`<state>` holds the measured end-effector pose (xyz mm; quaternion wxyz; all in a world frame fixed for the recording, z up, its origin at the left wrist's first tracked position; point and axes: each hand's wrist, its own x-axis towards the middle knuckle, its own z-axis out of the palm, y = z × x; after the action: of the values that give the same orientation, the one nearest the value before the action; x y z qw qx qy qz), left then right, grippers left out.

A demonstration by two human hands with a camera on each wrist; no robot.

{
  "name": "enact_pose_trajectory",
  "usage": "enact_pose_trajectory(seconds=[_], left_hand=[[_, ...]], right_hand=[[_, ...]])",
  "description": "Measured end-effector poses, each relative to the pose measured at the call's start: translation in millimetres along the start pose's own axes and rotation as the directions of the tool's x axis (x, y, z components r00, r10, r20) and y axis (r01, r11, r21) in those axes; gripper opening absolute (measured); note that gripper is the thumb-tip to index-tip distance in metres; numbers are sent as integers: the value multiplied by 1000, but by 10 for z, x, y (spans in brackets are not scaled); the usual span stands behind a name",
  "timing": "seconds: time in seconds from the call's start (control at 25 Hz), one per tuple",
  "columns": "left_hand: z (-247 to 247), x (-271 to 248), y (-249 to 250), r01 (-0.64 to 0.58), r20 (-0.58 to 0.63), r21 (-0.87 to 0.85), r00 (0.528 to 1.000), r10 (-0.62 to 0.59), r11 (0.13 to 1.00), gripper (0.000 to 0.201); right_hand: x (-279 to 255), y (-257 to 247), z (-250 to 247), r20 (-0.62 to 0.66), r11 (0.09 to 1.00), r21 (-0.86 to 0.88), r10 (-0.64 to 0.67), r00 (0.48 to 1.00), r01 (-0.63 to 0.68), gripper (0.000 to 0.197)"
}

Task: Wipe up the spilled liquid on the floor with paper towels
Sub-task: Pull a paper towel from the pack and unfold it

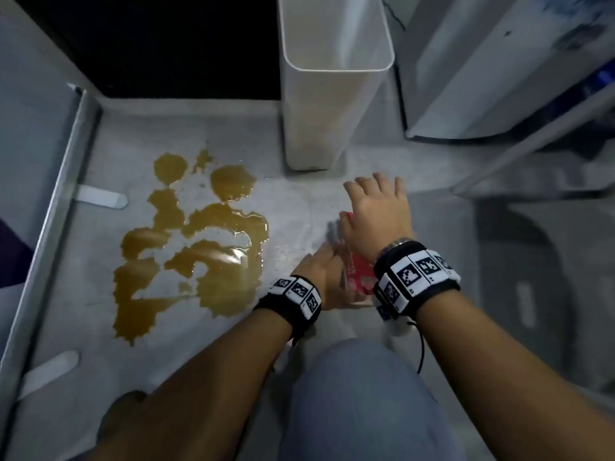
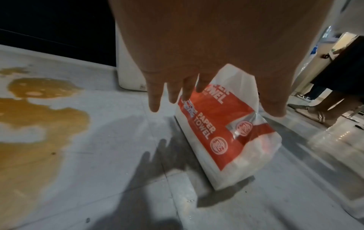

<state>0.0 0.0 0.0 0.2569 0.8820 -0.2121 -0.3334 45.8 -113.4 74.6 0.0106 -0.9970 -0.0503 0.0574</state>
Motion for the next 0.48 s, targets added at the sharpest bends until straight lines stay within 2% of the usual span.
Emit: enact_pose_trajectory(seconds=[0.12, 0.16, 0.24, 0.32, 0.36, 0.4, 0.48], left_hand=[[192, 97, 107, 140, 80, 87, 986, -147, 986, 140], [304, 139, 87, 165, 86, 97, 981, -174, 981, 147], [448, 161, 95, 219, 106, 43, 969, -223, 975, 154], [536, 159, 119, 220, 101, -31, 971, -215, 975, 154], [576, 168, 128, 213, 89, -70, 974, -206, 975, 153], [625, 173, 121, 205, 77, -133, 978, -196, 970, 151], [729, 204, 97, 149, 20, -284, 989, -149, 947, 142]], right_hand=[[-109, 287, -26, 97, 971, -26, 239, 966, -237, 59], [-154, 394, 1, 184, 940, 25, 331, 925, -341, 65], [-240, 553, 146, 388, 830, 171, 439, 810, -531, 73], [-335, 658, 350, 564, 662, 303, 455, 689, -685, 63], [-374, 685, 460, 621, 581, 357, 438, 650, -732, 52], [-416, 690, 575, 654, 507, 407, 418, 630, -760, 42], [-468, 683, 777, 661, 404, 494, 402, 634, -770, 29]])
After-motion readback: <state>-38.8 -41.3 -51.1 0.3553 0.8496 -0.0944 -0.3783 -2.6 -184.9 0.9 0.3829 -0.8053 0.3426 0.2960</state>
